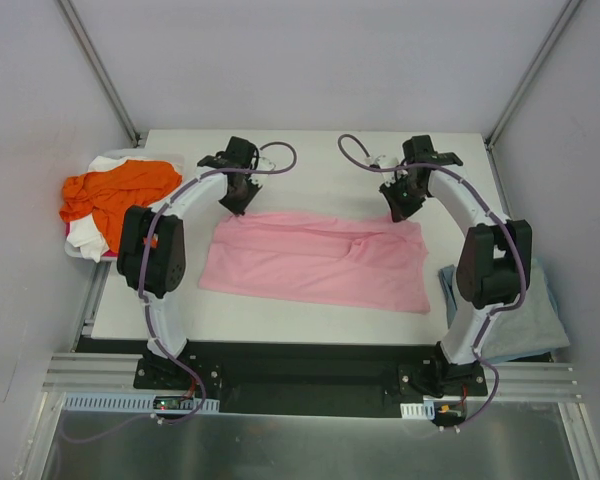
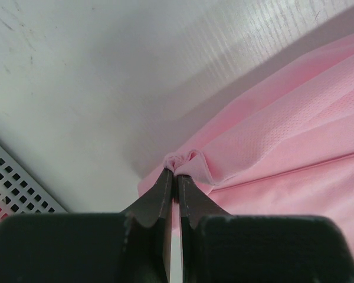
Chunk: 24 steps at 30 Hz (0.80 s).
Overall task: Fold and stack the t-shirts
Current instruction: Fold the tshirt
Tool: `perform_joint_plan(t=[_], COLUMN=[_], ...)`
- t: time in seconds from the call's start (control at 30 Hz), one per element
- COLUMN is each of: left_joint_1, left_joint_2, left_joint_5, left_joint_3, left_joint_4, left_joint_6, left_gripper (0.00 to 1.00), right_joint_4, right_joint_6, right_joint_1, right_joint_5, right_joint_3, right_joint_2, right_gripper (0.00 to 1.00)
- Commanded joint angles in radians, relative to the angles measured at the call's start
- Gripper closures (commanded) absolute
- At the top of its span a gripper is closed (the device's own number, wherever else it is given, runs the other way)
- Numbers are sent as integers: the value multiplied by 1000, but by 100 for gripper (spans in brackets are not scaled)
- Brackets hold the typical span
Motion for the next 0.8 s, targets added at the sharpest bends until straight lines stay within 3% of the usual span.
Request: perform_joint_plan(t=[0.0,0.33,0.77], left_joint_1=[-11,-17,-20], left_joint_2=[-82,-123,-141], left_joint_5=[-31,-43,-46], left_joint_3=[-15,-64,-130], left_joint_4=[-12,-11,-11], left_joint_6=[2,18,28], left_gripper=[100,100,100], right_joint_4=[-34,-68,-80], right_joint_6=[-8,-14,-21], right_joint_1=[4,14,20], right_joint_5=[-7,-15,-33], right_joint_3=[-12,-81,-142], right_joint_2=[-88,-164,-152], right_gripper=[99,99,99])
